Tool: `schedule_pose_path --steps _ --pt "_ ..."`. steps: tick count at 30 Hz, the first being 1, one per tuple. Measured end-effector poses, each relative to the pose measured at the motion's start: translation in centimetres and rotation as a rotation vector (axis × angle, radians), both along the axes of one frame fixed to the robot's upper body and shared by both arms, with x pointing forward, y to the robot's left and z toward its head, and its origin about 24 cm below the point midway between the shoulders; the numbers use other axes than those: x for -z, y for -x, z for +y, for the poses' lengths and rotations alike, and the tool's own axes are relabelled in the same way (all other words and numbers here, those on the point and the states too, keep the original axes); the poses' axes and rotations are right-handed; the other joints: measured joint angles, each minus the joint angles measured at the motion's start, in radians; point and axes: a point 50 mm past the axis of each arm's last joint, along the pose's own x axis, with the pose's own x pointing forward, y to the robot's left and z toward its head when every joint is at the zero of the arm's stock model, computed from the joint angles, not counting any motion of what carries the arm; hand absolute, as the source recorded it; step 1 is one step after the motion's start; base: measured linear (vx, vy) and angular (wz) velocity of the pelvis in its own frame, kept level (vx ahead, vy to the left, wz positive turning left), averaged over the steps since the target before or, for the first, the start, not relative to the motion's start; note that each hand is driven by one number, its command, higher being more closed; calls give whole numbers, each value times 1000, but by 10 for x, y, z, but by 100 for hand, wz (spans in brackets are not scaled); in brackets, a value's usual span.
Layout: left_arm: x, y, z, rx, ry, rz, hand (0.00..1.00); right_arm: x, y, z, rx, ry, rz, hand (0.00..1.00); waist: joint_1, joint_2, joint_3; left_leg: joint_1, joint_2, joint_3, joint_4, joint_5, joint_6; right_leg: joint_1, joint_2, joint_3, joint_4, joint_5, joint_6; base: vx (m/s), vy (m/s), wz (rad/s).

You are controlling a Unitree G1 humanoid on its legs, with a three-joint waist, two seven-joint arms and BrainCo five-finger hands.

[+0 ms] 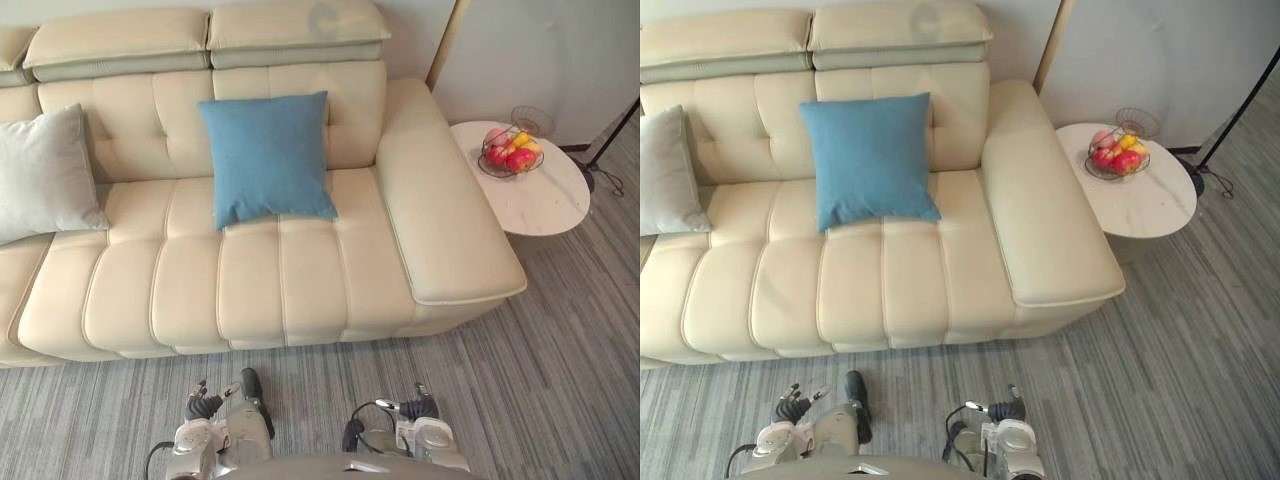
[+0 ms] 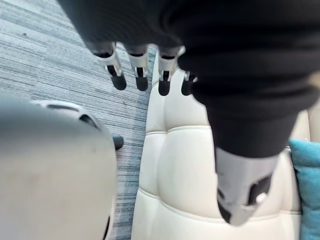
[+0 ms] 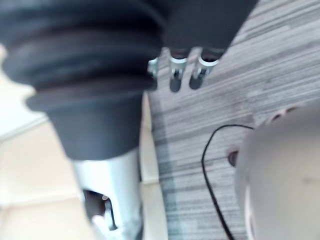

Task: Pick up cushions and gather them together orderly.

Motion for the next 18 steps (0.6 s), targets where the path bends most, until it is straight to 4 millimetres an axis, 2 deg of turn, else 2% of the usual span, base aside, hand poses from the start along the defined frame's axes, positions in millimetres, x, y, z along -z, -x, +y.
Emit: schedule_pose_path --steps 1,2,3,4,5,6,8,13,15,16,18 --pt "2 2 -2 -7 9 14 0 1 6 -3 26 0 12 0 -2 6 -4 27 6 -5 96 -96 -17 -6 -8 20 3 14 9 -98 227 -41" --pt "4 5 -4 -16 17 27 0 2 10 -5 52 -8 16 0 -3 12 -9 52 5 -21 130 -147 -26 -11 -10 40 -1 26 24 -97 243 -56" --pt "6 8 -6 -21 27 46 0 4 13 -7 88 -26 23 0 -10 26 -20 82 -12 -41 74 -178 -28 -8 -4 61 -23 47 43 -75 201 -45" --pt "7 10 -8 -17 35 56 0 5 13 -9 101 -28 26 0 -16 27 -30 99 -28 -40 30 -182 -19 -6 0 68 -45 61 56 -85 191 -26" --pt "9 16 1 -13 15 80 0 11 22 -1 118 -67 71 0 -30 -10 -65 116 -78 -10 -74 -127 2 -3 -30 71 -108 98 48 -70 164 -15" --pt "9 18 6 -6 3 89 0 15 28 3 128 -91 96 0 -30 -38 -82 139 -106 2 -139 -94 11 6 -42 69 -151 119 41 -82 163 -9" --pt "10 22 9 36 -15 115 0 18 34 4 153 -112 119 0 -39 -57 -93 188 -146 2 -228 -54 21 55 -57 69 -240 171 32 -101 106 2" --pt "12 28 10 70 -23 143 0 20 35 2 150 -110 139 0 -48 -48 -105 245 -194 -40 -353 -8 2 81 -63 68 -274 185 32 -78 26 9" --pt "13 29 9 73 -18 153 0 20 36 -1 150 -105 145 0 -45 -43 -112 270 -202 -75 -393 1 4 88 -53 69 -287 186 31 0 0 0" --pt "16 33 14 115 -26 194 0 21 39 -14 139 -80 200 0 -60 -43 -111 352 -198 -134 -437 28 19 172 -25 69 -338 189 39 0 0 0" --pt "16 33 14 115 -26 194 0 21 39 -14 139 -80 200 0 -60 -43 -111 352 -198 -134 -437 28 19 172 -25 69 -338 189 39 0 0 0"
